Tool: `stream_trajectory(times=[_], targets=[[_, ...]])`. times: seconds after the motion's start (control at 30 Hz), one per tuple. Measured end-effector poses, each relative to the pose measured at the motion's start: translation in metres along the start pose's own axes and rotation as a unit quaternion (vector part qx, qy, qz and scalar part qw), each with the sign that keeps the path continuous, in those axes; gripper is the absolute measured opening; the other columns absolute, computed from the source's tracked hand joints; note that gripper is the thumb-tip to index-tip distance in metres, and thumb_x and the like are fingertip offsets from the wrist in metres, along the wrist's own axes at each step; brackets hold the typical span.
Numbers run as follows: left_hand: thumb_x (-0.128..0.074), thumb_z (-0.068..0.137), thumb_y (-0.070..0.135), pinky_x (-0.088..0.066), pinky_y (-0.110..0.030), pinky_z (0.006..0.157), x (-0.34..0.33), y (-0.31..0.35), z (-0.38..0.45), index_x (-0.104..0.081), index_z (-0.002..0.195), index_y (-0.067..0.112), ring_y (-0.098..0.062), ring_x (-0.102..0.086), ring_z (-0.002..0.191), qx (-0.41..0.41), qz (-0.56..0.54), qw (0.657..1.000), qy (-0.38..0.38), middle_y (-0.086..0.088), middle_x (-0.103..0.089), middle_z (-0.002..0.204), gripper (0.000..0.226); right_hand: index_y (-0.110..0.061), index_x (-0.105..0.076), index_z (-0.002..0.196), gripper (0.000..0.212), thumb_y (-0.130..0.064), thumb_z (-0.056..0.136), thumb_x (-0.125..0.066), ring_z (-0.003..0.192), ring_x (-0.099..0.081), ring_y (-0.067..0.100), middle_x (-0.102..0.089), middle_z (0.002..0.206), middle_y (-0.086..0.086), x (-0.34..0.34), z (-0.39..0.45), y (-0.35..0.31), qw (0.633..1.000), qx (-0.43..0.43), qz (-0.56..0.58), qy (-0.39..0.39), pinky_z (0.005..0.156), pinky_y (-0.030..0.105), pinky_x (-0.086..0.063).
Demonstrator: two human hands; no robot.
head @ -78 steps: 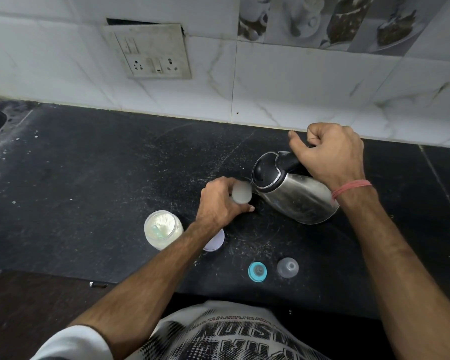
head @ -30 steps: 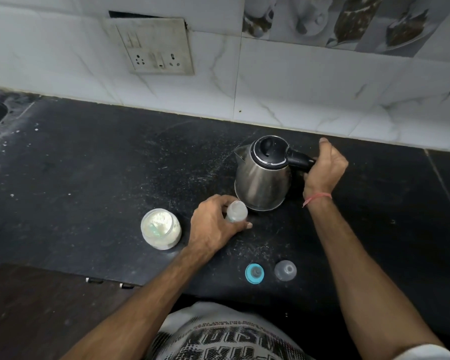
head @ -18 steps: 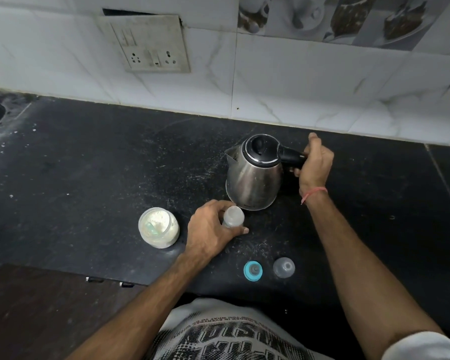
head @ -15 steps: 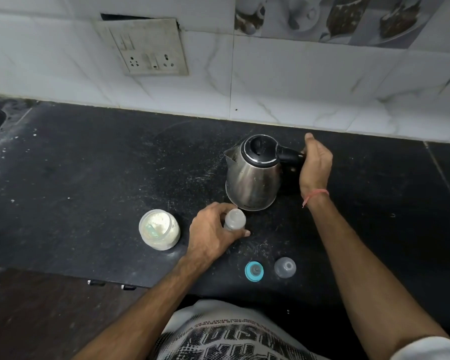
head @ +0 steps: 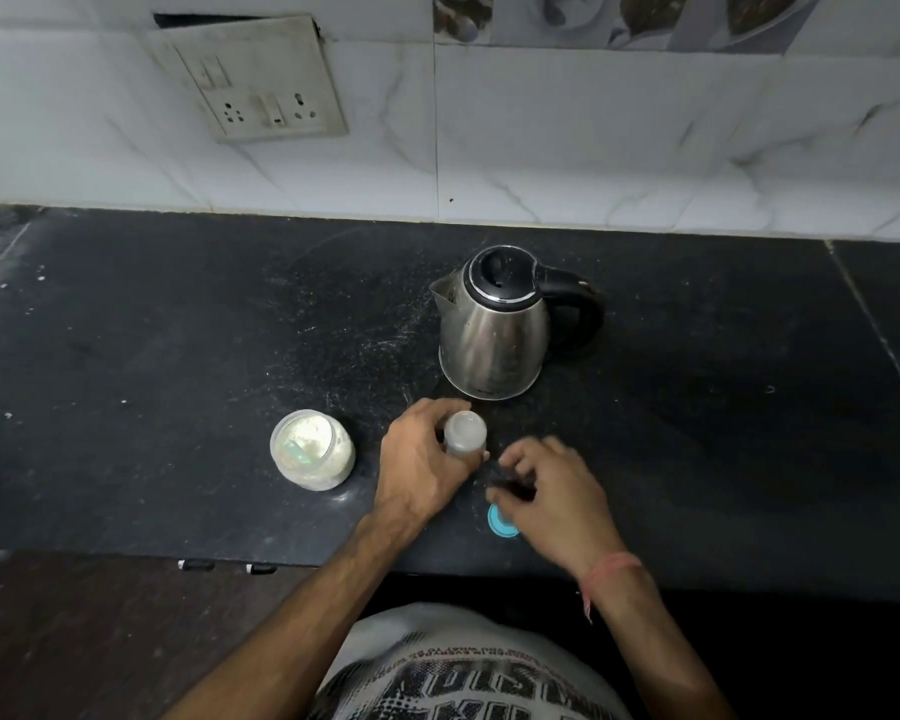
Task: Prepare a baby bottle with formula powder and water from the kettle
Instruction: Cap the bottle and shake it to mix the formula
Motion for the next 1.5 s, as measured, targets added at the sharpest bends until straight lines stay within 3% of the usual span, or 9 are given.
stream_trajectory(times=[0.17, 0.37, 0.47, 0.67, 0.83, 0.93, 1.03, 1.23, 1.5], targets=[[-0.103, 0.068, 0.032, -0.062, -0.033, 0.088, 0.002, 0.001, -0.003, -0.081, 0.119, 0.039, 0.002, -0.072, 0.096, 0.007, -0.002, 1.000, -0.015, 0.021, -0.078, 0.107, 0.056, -0.043, -0.060, 0.137, 0.061, -0.051, 0.084, -0.090, 0.133, -0.055, 0.014, -0.053, 0.139, -0.014, -0.022, -0.012, -0.006, 0.985, -0.010, -0.143, -0.097, 0.112, 0.038, -0.043], [-0.104, 0.073, 0.031, -0.061, -0.023, 0.084, 0.006, -0.003, -0.005, -0.081, 0.119, 0.039, 0.005, -0.072, 0.102, -0.006, -0.018, 0.999, -0.031, 0.020, -0.078, 0.113, 0.052, -0.041, -0.069, 0.117, 0.037, -0.042, 0.087, -0.090, 0.098, -0.054, 0.012, -0.062, 0.121, -0.017, -0.022, -0.014, 0.002, 0.990, -0.047, -0.121, -0.051, 0.099, 0.031, -0.046], [-0.104, 0.072, 0.033, -0.062, -0.024, 0.085, 0.006, -0.005, -0.005, -0.080, 0.118, 0.039, 0.004, -0.073, 0.102, -0.010, -0.020, 0.999, -0.032, 0.020, -0.079, 0.111, 0.052, -0.038, -0.068, 0.112, 0.031, -0.040, 0.088, -0.086, 0.098, -0.061, 0.016, -0.062, 0.116, -0.015, -0.022, -0.019, -0.001, 0.993, -0.031, -0.113, -0.009, 0.097, 0.034, -0.052], [-0.104, 0.071, 0.036, -0.061, -0.024, 0.083, 0.008, -0.006, -0.002, -0.081, 0.115, 0.039, 0.004, -0.073, 0.101, -0.018, -0.019, 0.999, -0.038, 0.019, -0.079, 0.109, 0.050, -0.039, -0.068, 0.108, 0.039, -0.031, 0.075, -0.088, 0.104, -0.064, 0.009, -0.058, 0.110, -0.018, 0.013, -0.011, -0.022, 0.983, -0.001, 0.106, 0.153, 0.090, 0.037, -0.061], [-0.092, 0.070, 0.045, -0.059, -0.021, 0.081, 0.009, -0.005, -0.001, -0.083, 0.114, 0.036, 0.004, -0.073, 0.096, -0.024, -0.017, 0.999, -0.035, 0.021, -0.081, 0.104, 0.046, -0.035, -0.073, 0.120, 0.046, -0.012, 0.081, -0.084, 0.114, -0.068, 0.005, -0.058, 0.124, -0.023, 0.022, 0.010, -0.053, 0.974, 0.061, 0.188, 0.106, 0.097, 0.032, -0.063], [-0.075, 0.071, 0.053, -0.060, -0.025, 0.079, 0.011, -0.002, -0.001, -0.082, 0.111, 0.033, 0.002, -0.073, 0.089, -0.023, -0.007, 0.999, -0.030, 0.020, -0.079, 0.096, 0.045, -0.031, -0.073, 0.124, 0.043, -0.016, 0.085, -0.085, 0.115, -0.063, 0.002, -0.058, 0.125, -0.022, 0.011, 0.020, -0.065, 0.989, 0.099, 0.085, 0.066, 0.100, 0.025, -0.056], [-0.074, 0.077, 0.047, -0.063, -0.040, 0.077, 0.010, -0.005, 0.000, -0.078, 0.105, 0.032, -0.004, -0.071, 0.083, -0.019, 0.015, 0.999, -0.040, 0.016, -0.076, 0.091, 0.032, -0.031, -0.072, 0.123, 0.039, -0.020, 0.087, -0.084, 0.118, -0.060, 0.009, -0.060, 0.125, -0.016, 0.001, 0.025, -0.069, 0.993, 0.104, -0.007, 0.049, 0.100, 0.033, -0.055], [-0.081, 0.082, 0.035, -0.064, -0.034, 0.083, 0.011, -0.008, 0.002, -0.080, 0.115, 0.037, 0.000, -0.073, 0.092, -0.016, 0.009, 0.999, -0.049, 0.019, -0.079, 0.101, 0.033, -0.031, -0.070, 0.131, 0.041, -0.039, 0.093, -0.083, 0.113, -0.064, 0.013, -0.059, 0.126, -0.011, -0.003, 0.026, -0.070, 0.996, 0.061, -0.038, 0.055, 0.099, 0.037, -0.059], [-0.079, 0.083, 0.033, -0.064, -0.035, 0.085, 0.014, -0.003, 0.000, -0.083, 0.111, 0.037, -0.001, -0.075, 0.092, -0.002, 0.012, 0.999, -0.044, 0.021, -0.081, 0.102, 0.028, -0.021, -0.064, 0.105, 0.073, -0.090, 0.095, -0.042, 0.092, -0.074, 0.025, -0.074, 0.095, 0.001, -0.003, 0.022, -0.073, 0.974, 0.001, -0.209, 0.082, 0.073, 0.038, -0.047]])
Point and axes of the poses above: each hand's wrist, its own z-axis towards the middle knuckle, its own x-axis out of the back of the hand, y = z × x, the point moved 2 cm from there along z, towards the middle knuckle
